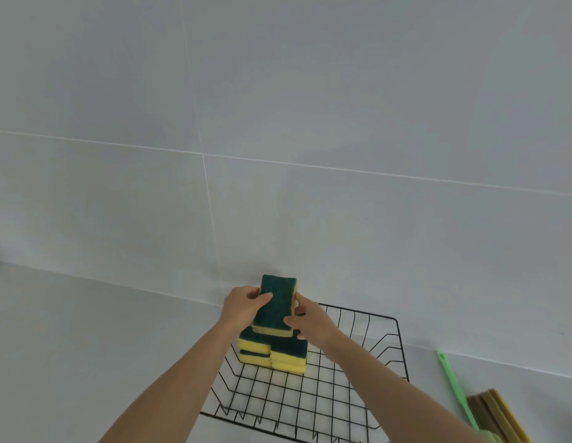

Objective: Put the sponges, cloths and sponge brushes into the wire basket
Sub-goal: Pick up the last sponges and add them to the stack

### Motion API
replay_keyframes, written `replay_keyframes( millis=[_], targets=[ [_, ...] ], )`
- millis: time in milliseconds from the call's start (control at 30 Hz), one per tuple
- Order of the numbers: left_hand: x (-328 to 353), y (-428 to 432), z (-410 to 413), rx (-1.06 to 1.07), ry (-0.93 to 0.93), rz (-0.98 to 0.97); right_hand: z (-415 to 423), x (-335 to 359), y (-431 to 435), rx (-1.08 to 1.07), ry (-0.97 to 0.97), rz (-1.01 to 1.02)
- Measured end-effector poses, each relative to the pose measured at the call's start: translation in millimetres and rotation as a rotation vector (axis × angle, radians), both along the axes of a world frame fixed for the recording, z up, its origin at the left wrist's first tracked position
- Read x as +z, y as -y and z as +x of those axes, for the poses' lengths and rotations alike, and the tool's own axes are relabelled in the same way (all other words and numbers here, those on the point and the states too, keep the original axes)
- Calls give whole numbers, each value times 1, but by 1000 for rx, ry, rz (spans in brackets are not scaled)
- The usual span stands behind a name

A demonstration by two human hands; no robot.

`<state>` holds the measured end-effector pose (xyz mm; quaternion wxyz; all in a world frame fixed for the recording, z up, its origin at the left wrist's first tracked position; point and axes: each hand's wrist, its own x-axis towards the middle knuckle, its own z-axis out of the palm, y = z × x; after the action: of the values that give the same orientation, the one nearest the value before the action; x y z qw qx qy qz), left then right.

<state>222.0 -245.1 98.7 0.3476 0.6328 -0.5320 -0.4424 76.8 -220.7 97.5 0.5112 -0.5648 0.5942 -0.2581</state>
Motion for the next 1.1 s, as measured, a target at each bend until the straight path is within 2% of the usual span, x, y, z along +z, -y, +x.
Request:
replay_keyframes(
  millis=[233, 433, 567, 733, 867, 967, 1100],
  targets=[
    [-40, 17, 3, -9, 105, 32, 9, -36, 20, -7, -90, 125],
    [-53, 20, 0, -52, 172, 5, 9, -47, 22, -5, -110, 115],
    [-48, 16, 0, -68, 180, -19, 6, -43, 17, -20, -121, 38],
    [-33, 8, -5, -188, 411, -168, -10, -18, 1, 12, -327, -55],
    [-12, 0, -17, -332, 763, -250, -29, -1, -17, 76, -518, -199],
    [7, -11, -35, -408, 854, -328, -51, 10, -33, 76, -669, -264],
    [24, -30, -68, -509, 888, -406, -84, 22, -64, -1, -752, -291]
  ],
)
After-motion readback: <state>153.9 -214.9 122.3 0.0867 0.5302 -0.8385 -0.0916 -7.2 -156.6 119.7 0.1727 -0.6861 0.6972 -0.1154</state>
